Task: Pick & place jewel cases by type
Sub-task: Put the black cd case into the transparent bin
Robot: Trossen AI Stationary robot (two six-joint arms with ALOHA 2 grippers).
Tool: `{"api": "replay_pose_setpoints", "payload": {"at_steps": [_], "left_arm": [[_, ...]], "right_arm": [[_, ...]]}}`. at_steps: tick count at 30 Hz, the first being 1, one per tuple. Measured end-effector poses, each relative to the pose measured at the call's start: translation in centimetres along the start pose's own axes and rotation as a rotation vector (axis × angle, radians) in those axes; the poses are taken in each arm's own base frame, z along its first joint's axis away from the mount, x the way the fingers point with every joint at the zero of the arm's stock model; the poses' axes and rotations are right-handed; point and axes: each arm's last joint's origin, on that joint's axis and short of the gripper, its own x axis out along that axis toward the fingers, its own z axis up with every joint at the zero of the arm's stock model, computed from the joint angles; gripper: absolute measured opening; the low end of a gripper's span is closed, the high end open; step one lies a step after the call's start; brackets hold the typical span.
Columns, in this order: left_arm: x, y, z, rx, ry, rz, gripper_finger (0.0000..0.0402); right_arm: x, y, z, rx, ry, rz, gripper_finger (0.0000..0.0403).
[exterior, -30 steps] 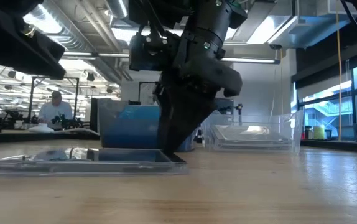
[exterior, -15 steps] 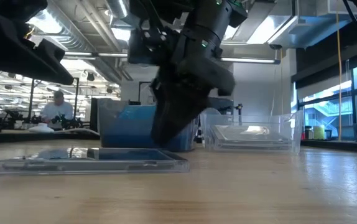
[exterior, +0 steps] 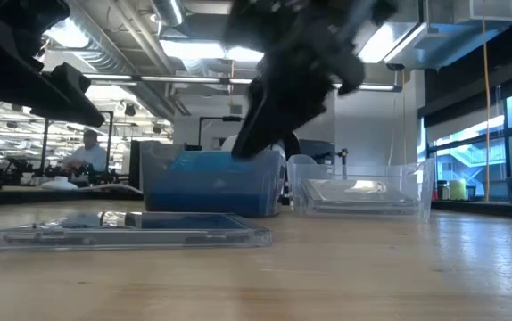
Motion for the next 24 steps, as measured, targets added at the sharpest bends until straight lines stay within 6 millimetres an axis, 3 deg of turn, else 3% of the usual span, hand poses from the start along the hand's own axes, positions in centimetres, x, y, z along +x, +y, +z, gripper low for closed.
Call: {"api": "replay_pose_setpoints", "payload": {"at_steps": [5,12,15,24], "left_arm": [[0.0,0.0,0.0,0.0,0.002,0.001,0.0229],[1.2,0.4,-1.4,0.042,0.087,0.067,0.0228],[2.1,0.8,-2.1,0.032,0.147,0.07,0.0227],[4.3,3.1,-2.8,-0.09,0.317,0.002,0.0227]], "right_arm": [[-2.4,1.0,-3.3,0.074,-0.252,-0.026,0.0204],[-1.9,2.6,-7.9,0.162,-0.453,0.049,0.0204],[-1.3,3.1,-9.1,0.195,-0.499,0.106,0.0204],[-0.7,4.5,-9.5,0.258,-0.497,0.161,0.0204]]}}
